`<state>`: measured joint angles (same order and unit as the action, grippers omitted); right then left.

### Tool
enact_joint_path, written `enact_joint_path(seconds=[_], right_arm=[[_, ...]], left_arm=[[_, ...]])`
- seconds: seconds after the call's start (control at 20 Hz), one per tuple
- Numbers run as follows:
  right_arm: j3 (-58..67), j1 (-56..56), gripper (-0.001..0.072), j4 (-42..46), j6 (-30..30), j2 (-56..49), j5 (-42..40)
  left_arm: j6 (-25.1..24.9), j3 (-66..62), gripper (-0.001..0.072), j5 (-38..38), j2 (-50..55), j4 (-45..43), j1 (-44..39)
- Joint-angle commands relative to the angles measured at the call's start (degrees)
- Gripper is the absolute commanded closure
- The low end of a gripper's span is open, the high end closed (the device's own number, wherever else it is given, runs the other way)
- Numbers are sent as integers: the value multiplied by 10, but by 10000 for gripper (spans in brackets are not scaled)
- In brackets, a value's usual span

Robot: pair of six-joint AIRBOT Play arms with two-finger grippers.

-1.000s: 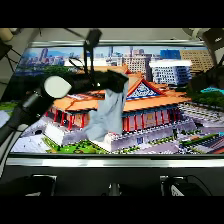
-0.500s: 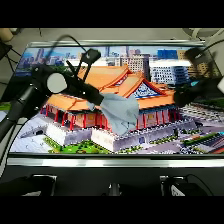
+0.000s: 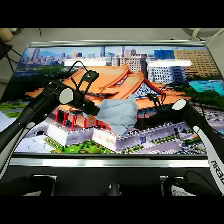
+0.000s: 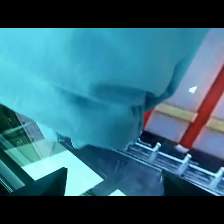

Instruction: Fold the shirts.

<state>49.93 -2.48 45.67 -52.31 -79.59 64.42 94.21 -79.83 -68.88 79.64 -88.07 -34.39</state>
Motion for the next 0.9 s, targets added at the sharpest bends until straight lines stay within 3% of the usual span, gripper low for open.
enact_joint_path(seconds=[0.0, 0.1, 0.15, 0.2, 0.25, 0.4, 0.55, 0.75, 0.85], right_arm=[[-12, -15, 84, -100, 48, -42, -75], [-11, -43, 110, -128, 69, -44, -130], [-7, -52, 331, -130, 81, -43, -150], [2, -54, 652, -129, 92, -42, -150], [17, -51, 694, -120, 104, -34, -144], [112, -40, 695, 10, 119, 31, -83], [291, -41, 695, 161, 119, 151, -27], [497, -41, 695, 191, 111, 302, -48], [523, -41, 695, 191, 58, 347, -15]], left_arm=[[10, 3, 680, 4, -1, 7, 0], [10, 3, 680, 5, -1, 10, 0], [10, 2, 681, 6, -1, 10, 0], [10, -1, 680, 5, -2, 10, 0], [10, -9, 680, 6, -5, 10, 0], [2, -76, 681, 36, -40, -1, 1], [-2, -204, 680, 47, -97, -36, 3], [-22, -319, 681, 47, -189, -43, 3], [-22, -318, 680, 31, -227, -44, 3]])
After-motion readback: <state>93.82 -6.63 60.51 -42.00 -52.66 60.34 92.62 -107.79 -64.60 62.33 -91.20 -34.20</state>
